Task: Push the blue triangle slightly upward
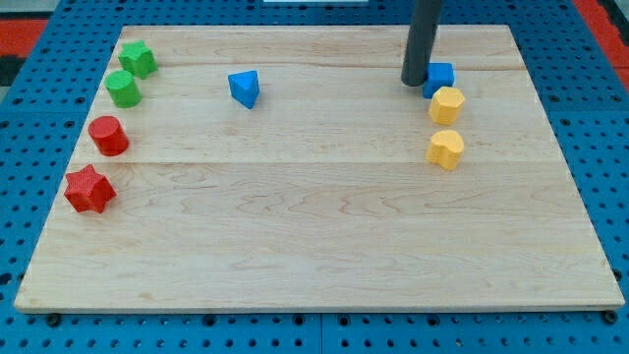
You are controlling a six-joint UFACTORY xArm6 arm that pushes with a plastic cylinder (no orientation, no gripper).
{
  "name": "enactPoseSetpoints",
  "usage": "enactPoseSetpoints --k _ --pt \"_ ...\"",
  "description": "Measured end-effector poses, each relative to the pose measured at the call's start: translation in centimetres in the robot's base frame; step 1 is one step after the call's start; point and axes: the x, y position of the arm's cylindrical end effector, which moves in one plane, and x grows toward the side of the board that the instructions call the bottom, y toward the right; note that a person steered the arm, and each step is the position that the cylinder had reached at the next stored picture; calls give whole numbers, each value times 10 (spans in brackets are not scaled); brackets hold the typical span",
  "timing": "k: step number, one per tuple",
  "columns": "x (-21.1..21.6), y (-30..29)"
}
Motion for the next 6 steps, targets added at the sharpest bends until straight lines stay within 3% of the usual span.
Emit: enactPoseSetpoints --k 3,4,6 --pt "80 -175" --pt "62 -225" --pt "11 -232"
